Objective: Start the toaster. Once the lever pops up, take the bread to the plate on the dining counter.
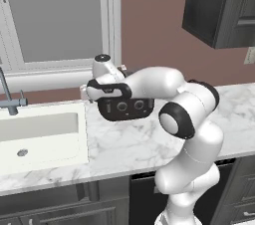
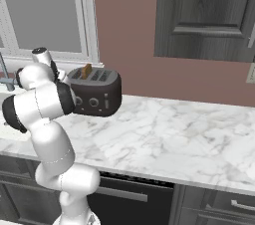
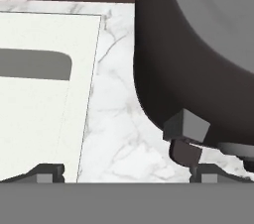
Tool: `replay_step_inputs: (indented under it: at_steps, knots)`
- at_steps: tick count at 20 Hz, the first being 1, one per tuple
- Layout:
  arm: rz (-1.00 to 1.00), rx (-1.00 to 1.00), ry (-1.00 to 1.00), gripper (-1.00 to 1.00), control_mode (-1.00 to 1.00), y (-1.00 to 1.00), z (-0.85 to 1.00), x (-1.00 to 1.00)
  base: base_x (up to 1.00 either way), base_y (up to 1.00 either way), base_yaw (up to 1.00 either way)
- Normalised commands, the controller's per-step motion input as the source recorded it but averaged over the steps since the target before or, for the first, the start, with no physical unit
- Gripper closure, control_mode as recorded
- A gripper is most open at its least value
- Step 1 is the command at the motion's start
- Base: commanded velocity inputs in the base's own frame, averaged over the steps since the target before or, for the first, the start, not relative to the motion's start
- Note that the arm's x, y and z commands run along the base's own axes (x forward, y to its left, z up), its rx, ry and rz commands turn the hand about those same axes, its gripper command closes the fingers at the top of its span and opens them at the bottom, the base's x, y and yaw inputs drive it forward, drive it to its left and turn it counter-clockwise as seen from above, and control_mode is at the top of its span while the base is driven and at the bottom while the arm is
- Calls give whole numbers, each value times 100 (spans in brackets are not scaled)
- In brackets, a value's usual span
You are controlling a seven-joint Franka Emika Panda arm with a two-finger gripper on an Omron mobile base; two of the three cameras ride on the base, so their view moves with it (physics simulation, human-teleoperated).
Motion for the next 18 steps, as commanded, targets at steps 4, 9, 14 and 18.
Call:
replay_step_inputs:
  at_steps: [4, 9, 14, 18]
  knots:
    - [0, 0, 0, -100, -100, 0, -4, 12, 0, 0, 0]
    - [0, 0, 0, -100, -100, 0, -10, 4, 0, 0, 0]
    - [0, 0, 0, -100, -100, 0, -14, 0, 0, 0, 0]
    - [0, 0, 0, -100, -100, 0, -14, 0, 0, 0, 0]
